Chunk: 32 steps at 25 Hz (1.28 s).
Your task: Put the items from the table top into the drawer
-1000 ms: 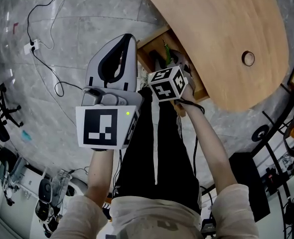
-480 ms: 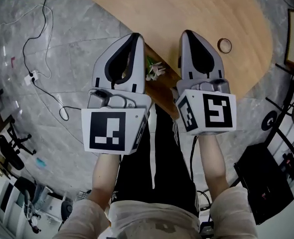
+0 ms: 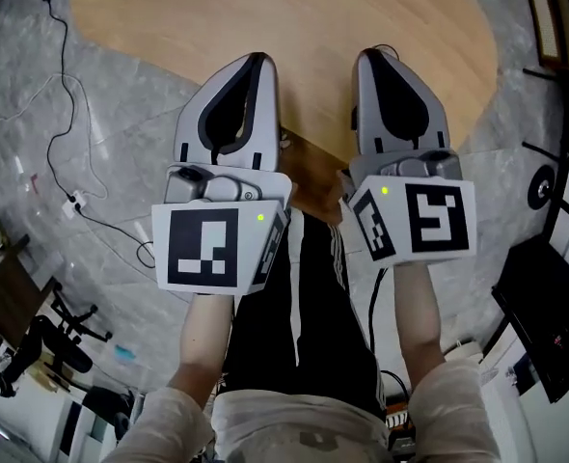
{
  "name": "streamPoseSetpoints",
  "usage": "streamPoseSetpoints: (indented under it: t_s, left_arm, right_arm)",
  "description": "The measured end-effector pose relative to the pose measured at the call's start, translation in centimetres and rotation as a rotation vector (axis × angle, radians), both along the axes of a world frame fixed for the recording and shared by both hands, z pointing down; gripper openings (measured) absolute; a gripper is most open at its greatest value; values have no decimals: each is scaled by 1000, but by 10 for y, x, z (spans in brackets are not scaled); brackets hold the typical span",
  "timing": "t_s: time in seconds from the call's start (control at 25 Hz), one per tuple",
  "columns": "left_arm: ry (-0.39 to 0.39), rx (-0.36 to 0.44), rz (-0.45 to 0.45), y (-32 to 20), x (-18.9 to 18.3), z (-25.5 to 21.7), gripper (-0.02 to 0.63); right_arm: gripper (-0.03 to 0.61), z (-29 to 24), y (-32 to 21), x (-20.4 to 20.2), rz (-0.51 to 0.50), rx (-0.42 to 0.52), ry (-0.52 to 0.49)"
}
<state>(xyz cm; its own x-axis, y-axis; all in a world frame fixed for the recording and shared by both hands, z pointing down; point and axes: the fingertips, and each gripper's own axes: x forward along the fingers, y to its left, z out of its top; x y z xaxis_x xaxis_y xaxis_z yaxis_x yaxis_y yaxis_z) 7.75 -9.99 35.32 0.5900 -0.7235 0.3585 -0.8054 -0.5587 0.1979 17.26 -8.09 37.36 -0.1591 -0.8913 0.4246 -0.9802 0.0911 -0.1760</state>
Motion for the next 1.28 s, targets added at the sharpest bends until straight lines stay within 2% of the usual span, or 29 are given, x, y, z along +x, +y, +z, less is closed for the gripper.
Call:
streamPoseSetpoints:
  t_s: [0.04, 0.08, 0.12, 0.28, 0.44, 0.56, 0.96, 1.04, 1.08, 1.16, 1.28]
  left_arm:
    - [-1, -2, 15, 2, 5, 1, 8]
    - [-1, -5, 30, 4, 10, 2, 8]
    - [-2, -10, 46, 7, 14, 4, 8]
    - [-19, -38, 103, 17, 27, 24, 8]
    - [-40, -81, 125, 26, 31, 46, 8]
    - [-61, -109, 143, 35, 31, 57, 8]
    - [-90, -101, 155, 29, 26, 61, 8]
    - [-90, -100, 151, 29, 26, 61, 8]
    - [-88, -100, 148, 30, 25, 60, 8]
    - [-78, -102, 141, 31, 25, 57, 8]
    - [-45, -115, 121, 32, 22, 51, 8]
  right_arm:
    - [66, 21, -1, 10, 14, -57, -10]
    - [215, 45, -2, 21, 33, -115, -13]
    - [278, 70, -2, 35, 57, -169, -1]
    - [305, 164, -1, 87, 126, -373, 94]
    - [305, 214, 3, 93, 57, -503, 95]
    - [305, 220, 7, 92, 29, -509, 159]
    - [302, 219, 6, 94, 38, -497, 152]
    - [251, 219, 5, 95, 45, -490, 154]
    - [247, 218, 5, 95, 44, -487, 158]
    - [245, 204, 1, 94, 40, -454, 174]
    - [245, 148, -6, 85, 51, -316, 168]
